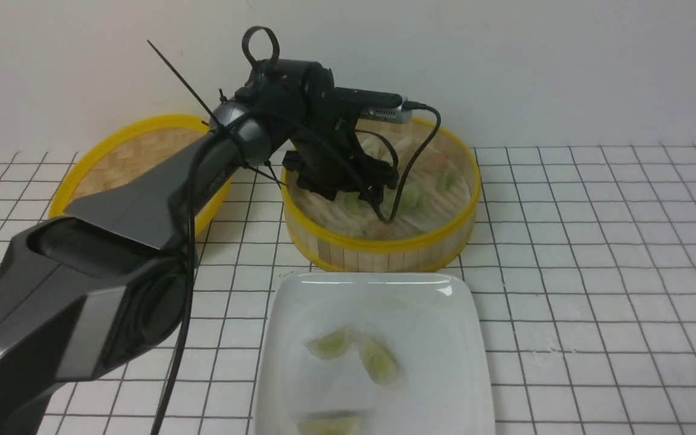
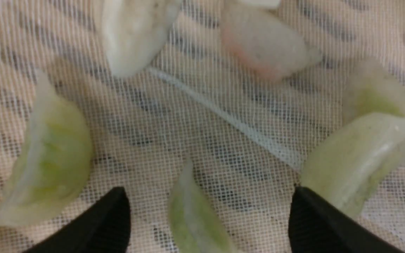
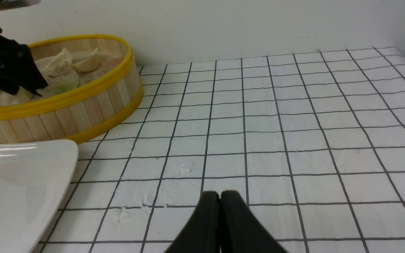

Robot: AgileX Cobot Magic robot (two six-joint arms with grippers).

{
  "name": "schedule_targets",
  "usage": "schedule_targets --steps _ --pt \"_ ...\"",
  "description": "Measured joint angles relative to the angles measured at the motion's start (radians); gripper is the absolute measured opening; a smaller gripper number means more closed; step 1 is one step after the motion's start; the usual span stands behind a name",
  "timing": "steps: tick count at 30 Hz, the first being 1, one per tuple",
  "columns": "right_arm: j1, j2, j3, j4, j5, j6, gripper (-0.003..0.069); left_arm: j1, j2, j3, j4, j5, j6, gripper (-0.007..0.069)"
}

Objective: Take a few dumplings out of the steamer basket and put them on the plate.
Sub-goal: Use the left arm to grab a dumpling from the steamer, then use the left arm to put the dumpling into the plate

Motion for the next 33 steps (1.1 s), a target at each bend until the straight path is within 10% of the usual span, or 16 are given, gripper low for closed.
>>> schedule_targets --steps 6,8,22,33 --pt "0.0 0.0 0.0 0.0 0.0 0.0 -0.0014 0.003 0.005 -0.009 0.007 0.017 0.004 0.0311" --pt "0.0 0.0 0.0 0.0 0.0 0.0 -0.0014 0.004 0.007 -0.028 0.006 0.063 0.011 0.0124" --pt "0.0 0.0 0.0 0.0 0.0 0.0 -0.0014 0.004 -0.2 -0.173 -0.05 0.243 0.038 0.0124" --pt "0.0 0.0 0.0 0.0 0.0 0.0 -0.0014 -0.103 -0.624 0.621 -0.112 0.248 0.2 0.0124"
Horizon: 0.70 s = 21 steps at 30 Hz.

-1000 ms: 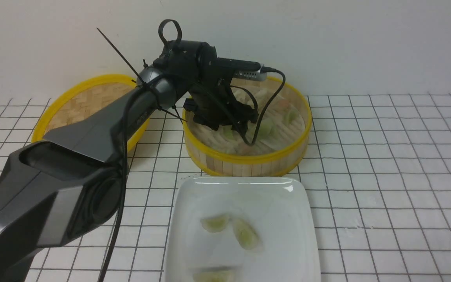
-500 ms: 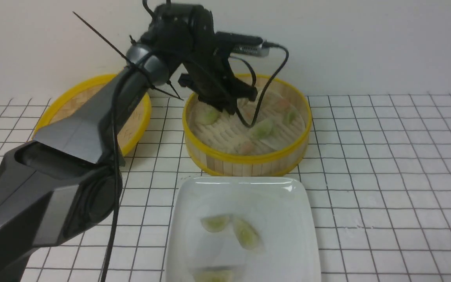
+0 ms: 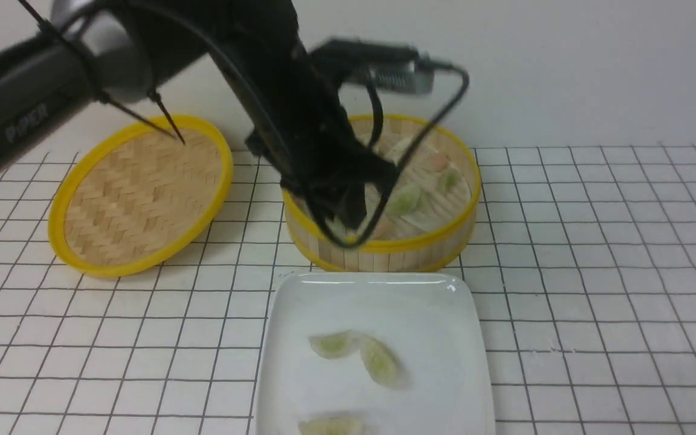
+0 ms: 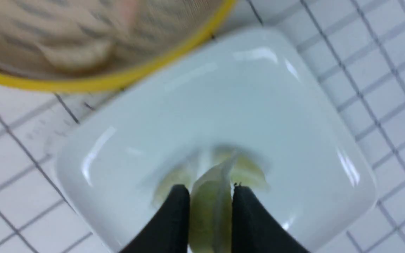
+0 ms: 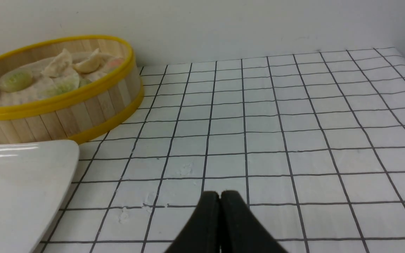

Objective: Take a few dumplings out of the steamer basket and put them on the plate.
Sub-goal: Use the left arm to put the dumpling into the plate

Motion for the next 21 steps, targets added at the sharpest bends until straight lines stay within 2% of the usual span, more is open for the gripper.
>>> schedule_targets --steps 3,6,8,9,10,11,12,15,18,21 --pt "0.0 0.0 0.0 0.0 0.0 0.0 -0.0014 -0.045 0.041 0.085 -0.009 -0.063 0.094 0.0124" --pt "0.0 0.0 0.0 0.0 0.0 0.0 -0.0014 -0.069 0.091 0.1 -0.009 -0.152 0.108 0.0125" --pt "0.0 0.0 0.0 0.0 0.0 0.0 -0.0014 -0.088 0.147 0.101 -0.01 -0.262 0.108 0.017" --pt "0.0 0.0 0.0 0.0 0.0 0.0 -0.0014 -0.088 0.151 0.101 -0.01 -0.268 0.108 0.0182" --pt "0.0 0.0 0.0 0.0 0.0 0.0 -0.0014 -0.092 0.173 0.101 -0.012 -0.312 0.107 0.0254" --pt "0.0 0.0 0.0 0.0 0.0 0.0 -0.0014 -0.092 0.176 0.101 -0.012 -0.314 0.107 0.0263" --pt "0.0 0.0 0.0 0.0 0.0 0.0 -0.0014 -0.092 0.182 0.102 -0.012 -0.32 0.107 0.0331" --pt "0.0 0.0 0.0 0.0 0.0 0.0 -0.0014 -0.092 0.183 0.096 -0.012 -0.303 0.106 0.0451" --pt "0.0 0.0 0.0 0.0 0.0 0.0 -0.0014 -0.091 0.183 0.072 -0.012 -0.268 0.093 0.0482" --pt "0.0 0.0 0.0 0.0 0.0 0.0 -0.0014 -0.091 0.16 0.014 -0.001 -0.164 0.04 0.0428"
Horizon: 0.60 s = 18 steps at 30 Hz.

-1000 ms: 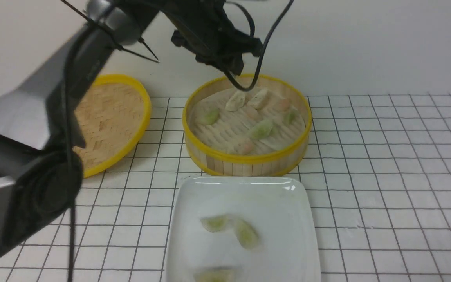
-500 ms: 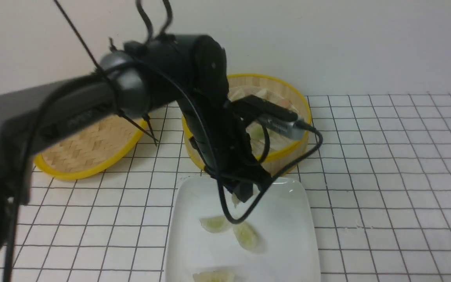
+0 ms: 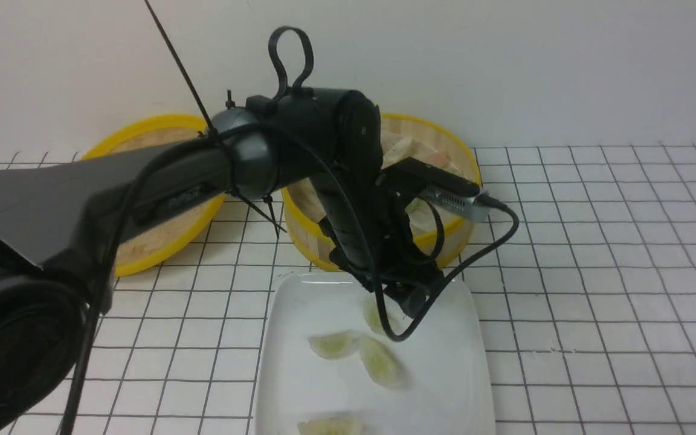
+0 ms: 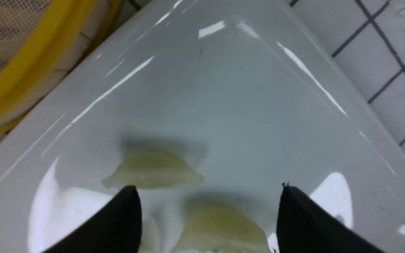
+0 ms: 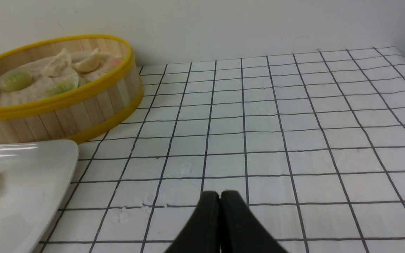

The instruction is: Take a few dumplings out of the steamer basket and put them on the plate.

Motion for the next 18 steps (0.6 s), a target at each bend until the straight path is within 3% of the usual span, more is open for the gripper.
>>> schedule_targets --steps 2,4,5,7,18 --pt "0.0 0.0 0.0 0.0 0.0 0.0 -0.0014 0.0 -0.037 -0.014 0.015 0.052 -0.029 0.0316" --pt "0.0 0.0 0.0 0.0 0.0 0.0 -0.0014 0.001 -0.108 -0.014 0.04 0.111 -0.045 0.0148" --pt "0.0 0.0 0.0 0.0 0.0 0.0 -0.0014 0.001 -0.115 -0.014 0.044 0.115 -0.046 0.0133" --pt "0.0 0.0 0.0 0.0 0.0 0.0 -0.0014 0.001 -0.213 0.011 0.05 0.127 -0.052 0.0027" --pt "0.0 0.0 0.0 0.0 0.0 0.0 -0.0014 -0.01 -0.672 0.338 0.007 -0.132 -0.054 -0.0006"
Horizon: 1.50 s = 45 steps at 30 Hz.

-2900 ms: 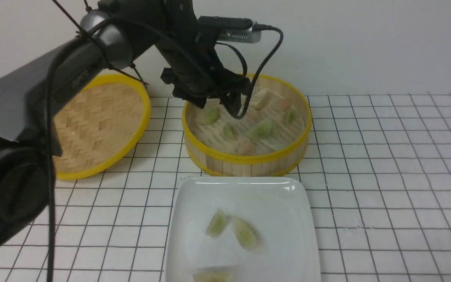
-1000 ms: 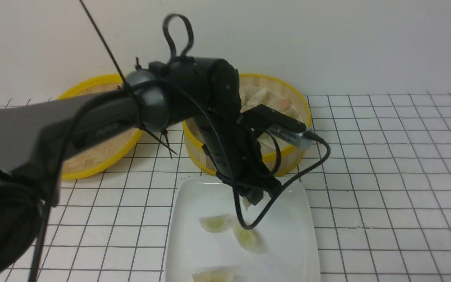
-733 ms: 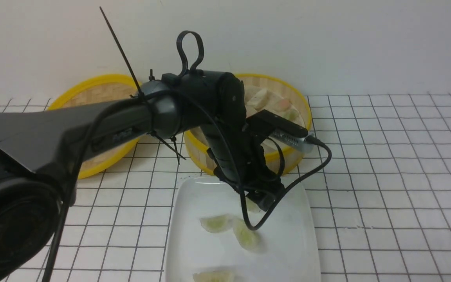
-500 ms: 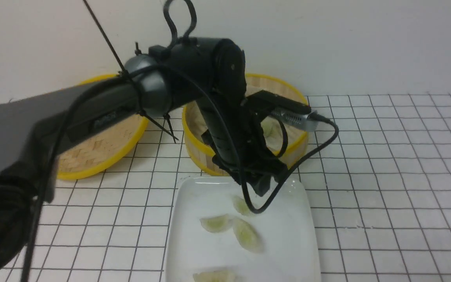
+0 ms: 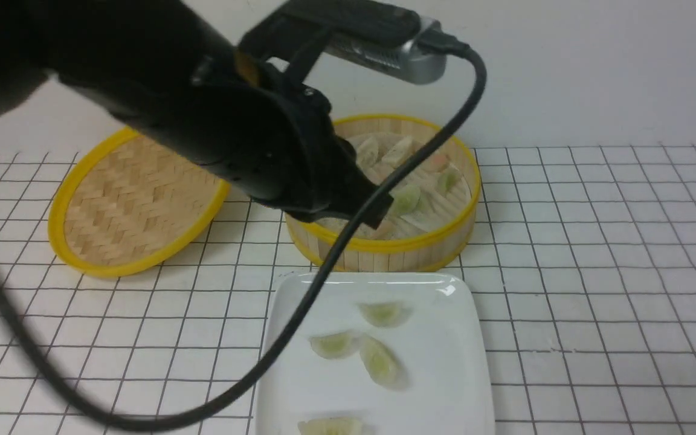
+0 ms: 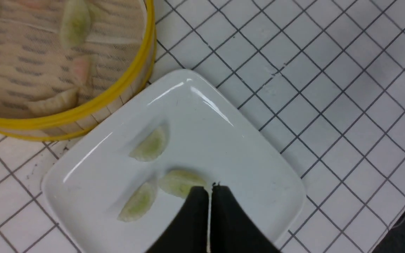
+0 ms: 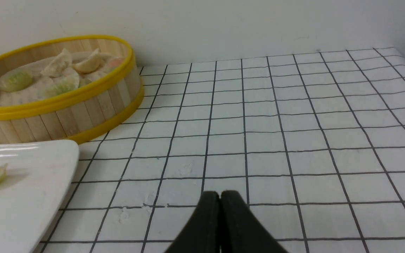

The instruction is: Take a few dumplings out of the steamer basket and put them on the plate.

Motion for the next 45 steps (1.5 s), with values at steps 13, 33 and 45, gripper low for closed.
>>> schedule_targets --steps 13,33,45 --pt "0.0 0.0 0.0 0.0 0.0 0.0 -0.0014 0.0 -0.275 0.034 0.128 0.046 -0.042 -0.0006" --pt "0.0 0.0 0.0 0.0 0.0 0.0 -0.0014 0.164 -0.957 0.585 0.443 -0.22 -0.308 -0.0006" --pt "0.0 0.0 0.0 0.0 0.0 0.0 -0.0014 0.533 -1.418 1.374 0.318 -0.575 -0.22 -0.0006"
